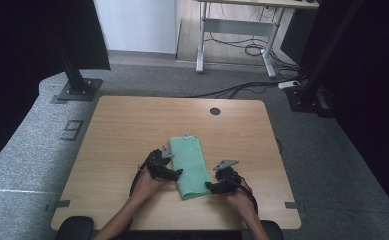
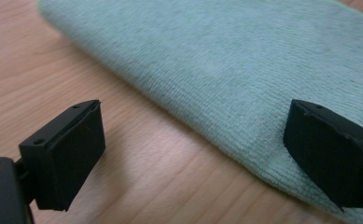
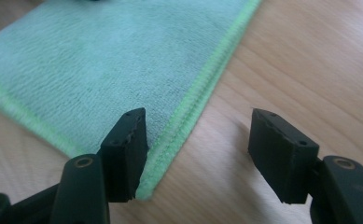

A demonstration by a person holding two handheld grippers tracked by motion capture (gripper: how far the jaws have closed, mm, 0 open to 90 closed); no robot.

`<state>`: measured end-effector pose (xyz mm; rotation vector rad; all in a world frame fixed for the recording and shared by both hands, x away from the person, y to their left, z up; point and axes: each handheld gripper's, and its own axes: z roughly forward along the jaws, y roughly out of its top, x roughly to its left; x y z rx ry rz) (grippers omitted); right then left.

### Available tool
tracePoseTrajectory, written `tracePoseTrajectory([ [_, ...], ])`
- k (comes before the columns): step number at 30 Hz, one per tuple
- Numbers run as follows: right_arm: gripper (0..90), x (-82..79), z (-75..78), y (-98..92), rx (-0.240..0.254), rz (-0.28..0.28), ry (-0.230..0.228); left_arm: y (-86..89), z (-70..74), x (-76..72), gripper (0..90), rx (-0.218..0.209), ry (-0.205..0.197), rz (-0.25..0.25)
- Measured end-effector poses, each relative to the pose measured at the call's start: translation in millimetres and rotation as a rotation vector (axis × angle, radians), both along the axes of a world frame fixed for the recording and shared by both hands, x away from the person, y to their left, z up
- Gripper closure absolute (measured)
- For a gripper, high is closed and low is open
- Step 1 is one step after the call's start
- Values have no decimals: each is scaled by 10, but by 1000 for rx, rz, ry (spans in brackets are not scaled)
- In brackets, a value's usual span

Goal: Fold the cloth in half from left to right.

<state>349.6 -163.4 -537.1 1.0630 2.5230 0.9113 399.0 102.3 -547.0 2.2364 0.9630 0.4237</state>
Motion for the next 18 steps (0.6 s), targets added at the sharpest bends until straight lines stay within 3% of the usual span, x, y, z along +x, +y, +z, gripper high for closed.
tracePoseTrajectory([
  [7,361,-57,-10,166,7,36,-8,94,22,41,59,28,-3,11],
  [18,323,-80,-26,313,16,42,-19,201,18,88,53,22,-3,26],
])
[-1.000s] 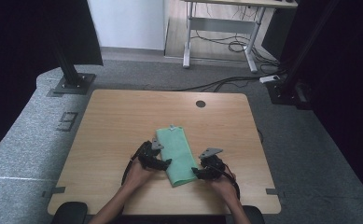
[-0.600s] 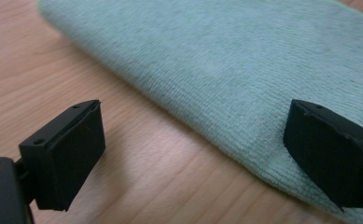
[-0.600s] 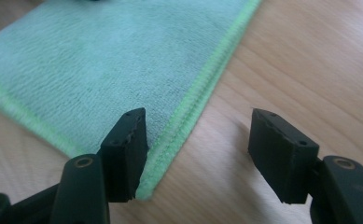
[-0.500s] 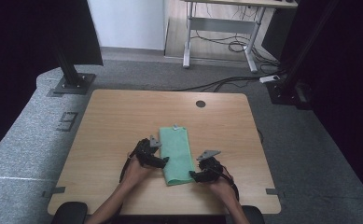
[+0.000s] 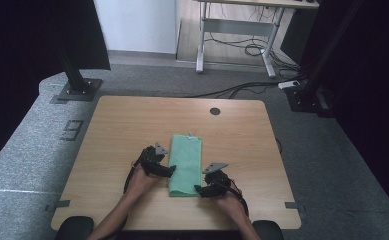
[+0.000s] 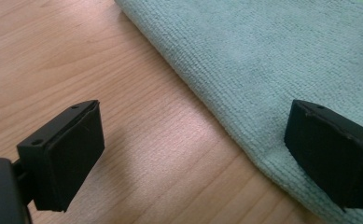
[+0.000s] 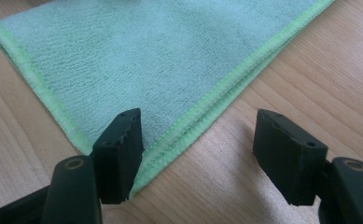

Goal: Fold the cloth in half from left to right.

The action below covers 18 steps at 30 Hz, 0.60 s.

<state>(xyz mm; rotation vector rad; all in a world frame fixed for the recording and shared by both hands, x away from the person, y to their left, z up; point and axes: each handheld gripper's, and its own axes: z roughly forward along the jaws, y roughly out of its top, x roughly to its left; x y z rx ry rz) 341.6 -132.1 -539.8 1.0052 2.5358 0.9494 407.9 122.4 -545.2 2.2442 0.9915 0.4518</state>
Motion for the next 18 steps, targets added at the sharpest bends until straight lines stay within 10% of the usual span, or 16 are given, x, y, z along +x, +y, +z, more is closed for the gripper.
tracePoseTrajectory([
  [18,238,-2,61,-49,17,3,-12,172,236,-305,52,-93,4,-54],
])
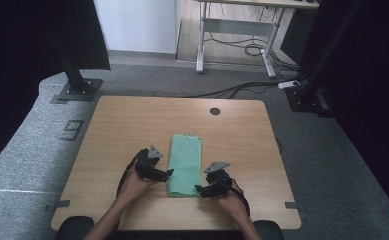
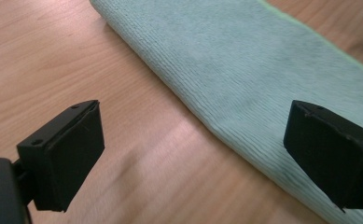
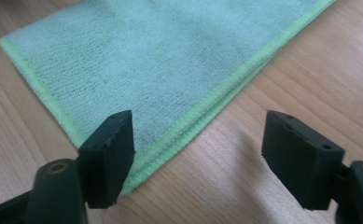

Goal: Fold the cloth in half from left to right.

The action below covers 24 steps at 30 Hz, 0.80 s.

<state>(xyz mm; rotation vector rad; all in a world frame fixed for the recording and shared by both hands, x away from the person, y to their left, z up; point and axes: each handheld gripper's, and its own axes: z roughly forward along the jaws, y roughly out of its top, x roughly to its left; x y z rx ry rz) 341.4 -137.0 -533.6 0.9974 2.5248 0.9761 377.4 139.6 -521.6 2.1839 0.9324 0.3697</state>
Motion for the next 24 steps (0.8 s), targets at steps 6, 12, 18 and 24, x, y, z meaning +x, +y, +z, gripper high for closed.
tracePoseTrajectory([
  [6,162,1,66,-80,17,-13,-20,132,49,-142,15,-13,20,-20],
  [12,121,0,118,-223,48,-43,-46,294,39,-285,7,-12,19,-19],
  [18,11,13,137,-404,47,-106,-69,452,19,-373,0,-11,14,-4],
  [24,0,1,100,-595,49,-164,-75,619,2,-405,0,-17,-8,29],
])
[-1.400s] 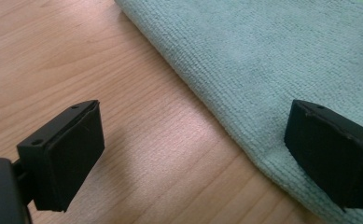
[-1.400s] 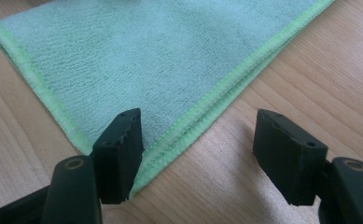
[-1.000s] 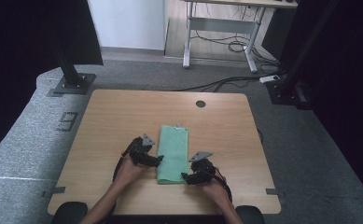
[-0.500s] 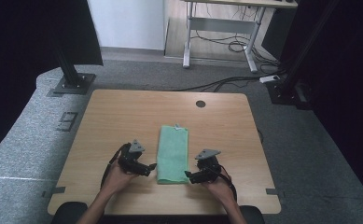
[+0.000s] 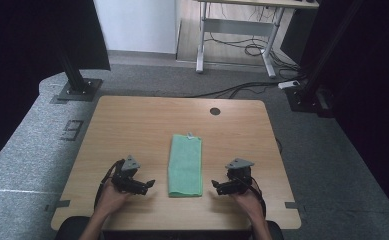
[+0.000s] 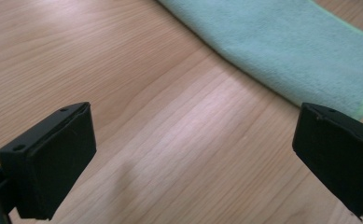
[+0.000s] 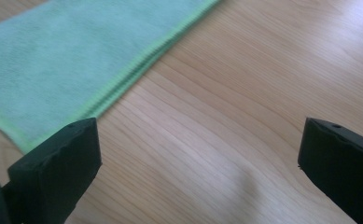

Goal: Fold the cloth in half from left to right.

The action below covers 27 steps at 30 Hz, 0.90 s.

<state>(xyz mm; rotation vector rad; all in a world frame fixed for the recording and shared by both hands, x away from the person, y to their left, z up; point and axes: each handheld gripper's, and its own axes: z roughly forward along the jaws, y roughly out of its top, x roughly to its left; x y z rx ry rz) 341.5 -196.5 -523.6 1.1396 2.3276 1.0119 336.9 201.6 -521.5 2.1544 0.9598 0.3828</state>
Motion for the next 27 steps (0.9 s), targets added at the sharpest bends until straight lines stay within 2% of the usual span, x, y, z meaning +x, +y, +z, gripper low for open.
tracePoseTrajectory([
  [5,0,4,-51,-110,3,-33,-1,90,-85,10,0,2,7,19],
  [9,0,19,-124,-159,-12,-48,-7,84,-160,19,0,40,-6,20],
  [16,0,52,-254,-222,-22,-58,22,53,-250,36,0,50,19,12],
  [20,0,72,-308,-226,-25,-57,45,-3,-272,34,0,91,20,-1],
  [27,0,85,-333,-229,-4,-74,30,-3,-277,69,0,75,56,-7],
])
